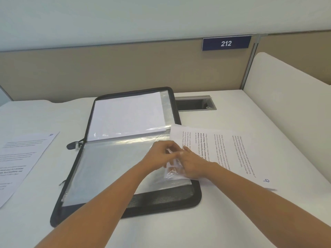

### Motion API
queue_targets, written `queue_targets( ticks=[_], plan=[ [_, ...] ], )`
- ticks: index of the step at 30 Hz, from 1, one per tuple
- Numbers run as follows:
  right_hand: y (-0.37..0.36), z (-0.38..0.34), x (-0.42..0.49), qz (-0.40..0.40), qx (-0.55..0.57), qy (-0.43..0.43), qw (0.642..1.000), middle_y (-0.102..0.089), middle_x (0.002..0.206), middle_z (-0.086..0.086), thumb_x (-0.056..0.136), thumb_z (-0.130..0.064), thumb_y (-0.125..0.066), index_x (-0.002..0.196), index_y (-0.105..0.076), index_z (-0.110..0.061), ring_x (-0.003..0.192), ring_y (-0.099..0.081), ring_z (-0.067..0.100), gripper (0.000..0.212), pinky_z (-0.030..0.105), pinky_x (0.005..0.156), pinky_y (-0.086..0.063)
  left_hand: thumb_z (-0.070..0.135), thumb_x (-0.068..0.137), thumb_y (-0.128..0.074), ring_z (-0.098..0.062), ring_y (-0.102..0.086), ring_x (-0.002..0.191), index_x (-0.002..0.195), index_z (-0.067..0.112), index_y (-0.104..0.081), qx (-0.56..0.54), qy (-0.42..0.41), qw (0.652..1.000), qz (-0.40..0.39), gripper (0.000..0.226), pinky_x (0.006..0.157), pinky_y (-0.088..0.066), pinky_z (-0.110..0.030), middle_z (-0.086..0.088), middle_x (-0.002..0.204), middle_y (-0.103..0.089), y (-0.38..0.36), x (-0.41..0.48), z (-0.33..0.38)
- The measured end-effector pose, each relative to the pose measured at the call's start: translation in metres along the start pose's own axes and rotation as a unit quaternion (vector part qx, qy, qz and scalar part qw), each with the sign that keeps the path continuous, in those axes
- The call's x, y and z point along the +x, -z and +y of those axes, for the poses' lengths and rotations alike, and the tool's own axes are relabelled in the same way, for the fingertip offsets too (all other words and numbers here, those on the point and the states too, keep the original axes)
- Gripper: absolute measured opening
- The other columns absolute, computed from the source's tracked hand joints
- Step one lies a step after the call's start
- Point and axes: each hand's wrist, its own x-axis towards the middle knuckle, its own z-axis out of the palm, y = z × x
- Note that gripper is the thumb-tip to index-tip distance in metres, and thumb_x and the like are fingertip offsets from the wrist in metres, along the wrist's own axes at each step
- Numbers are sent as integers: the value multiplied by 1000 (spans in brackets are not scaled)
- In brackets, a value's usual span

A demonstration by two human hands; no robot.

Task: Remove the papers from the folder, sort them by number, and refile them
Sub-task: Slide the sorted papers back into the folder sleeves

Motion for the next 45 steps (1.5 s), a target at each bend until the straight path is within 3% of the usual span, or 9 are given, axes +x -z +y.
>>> queue_targets(
  ticks=[3, 12, 15, 20, 24, 27, 36, 39, 45],
  plan=[
    [-1, -4, -1, -5, 23, 14, 1000, -17, 157, 3, 102, -36, -29, 146, -31, -19, 145, -10, 12, 48, 37, 119, 4, 26, 87, -66, -15, -56, 58, 64, 17, -54, 69, 71, 987, 125, 28, 56, -47, -27, -2, 68, -59, 0, 11, -5],
    [19, -15, -4, 29, 179, -48, 982, -55, 109, 4, 93, -1, -42, 122, -50, -1, 79, -49, 5, 31, 9, 75, -38, 53, 88, -47, -18, -53, 70, 60, 18, -46, 279, 200, 938, 54, 45, 62, -37, -25, 3, 66, -51, -11, 22, -2],
    [16, -9, -3, 66, 159, -22, 985, -47, 133, 3, 92, -19, -45, 123, -56, -8, 109, -47, 6, 34, 6, 95, -30, 44, 91, -42, -22, -57, 79, 80, 11, -60, 284, 206, 936, 27, 38, 70, -43, -28, -1, 79, -58, -11, 25, 1],
    [3, 2, 3, 14, 15, -61, 998, 0, 159, 3, 71, -82, -2, 148, -22, -24, 146, 4, 17, 99, 40, 117, 5, 32, 92, -45, -22, -61, 80, 82, 13, -61, 260, 194, 946, 3, 27, 74, -47, -31, -5, 83, -63, -8, 24, -6],
    [5, -3, 3, -24, -7, -52, 998, 0, 159, 4, 73, -75, -2, 151, -10, -19, 146, 7, 15, 97, 41, 118, 7, 27, 94, -45, -21, -57, 68, 68, 13, -56, 241, 137, 961, 19, 31, 66, -44, -29, -4, 73, -62, -10, 19, -4],
    [21, -15, 3, -69, 5, -37, 997, -16, 157, 7, 100, -38, -28, 147, -24, -10, 146, 0, 18, 55, 37, 118, 8, 26, 94, -47, -19, -53, 59, 68, 11, -57, 217, 106, 970, 10, 32, 63, -43, -29, -5, 73, -64, -12, 18, 1],
    [12, -29, 27, -9, 113, -53, 992, -61, 101, 15, 94, -30, -34, 110, -59, 2, 100, -57, 22, 43, 24, 81, -37, 21, 93, -47, -18, -42, 54, 56, 14, -42, 201, 98, 975, 7, 38, 59, -37, -30, -12, 66, -58, -8, 16, 0],
    [10, -23, 28, 15, 155, -24, 988, -47, 68, -6, 89, -28, -32, 95, -61, 3, 66, -42, -3, 43, 16, 65, -32, 19, 92, -47, -22, -45, 57, 57, 11, -42, 176, 102, 979, 19, 36, 60, -41, -33, -17, 65, -57, -7, 17, 3],
    [26, 7, 14, -47, 79, 58, 994, -53, 120, -8, 86, -50, -48, 112, -59, -17, 125, -40, 10, 42, 38, 116, -1, 15, 94, -47, -10, -51, 34, 60, 9, -52, 129, 124, 984, -14, 35, 40, -42, -16, -7, 51, -57, -5, 13, 8]
  ],
)
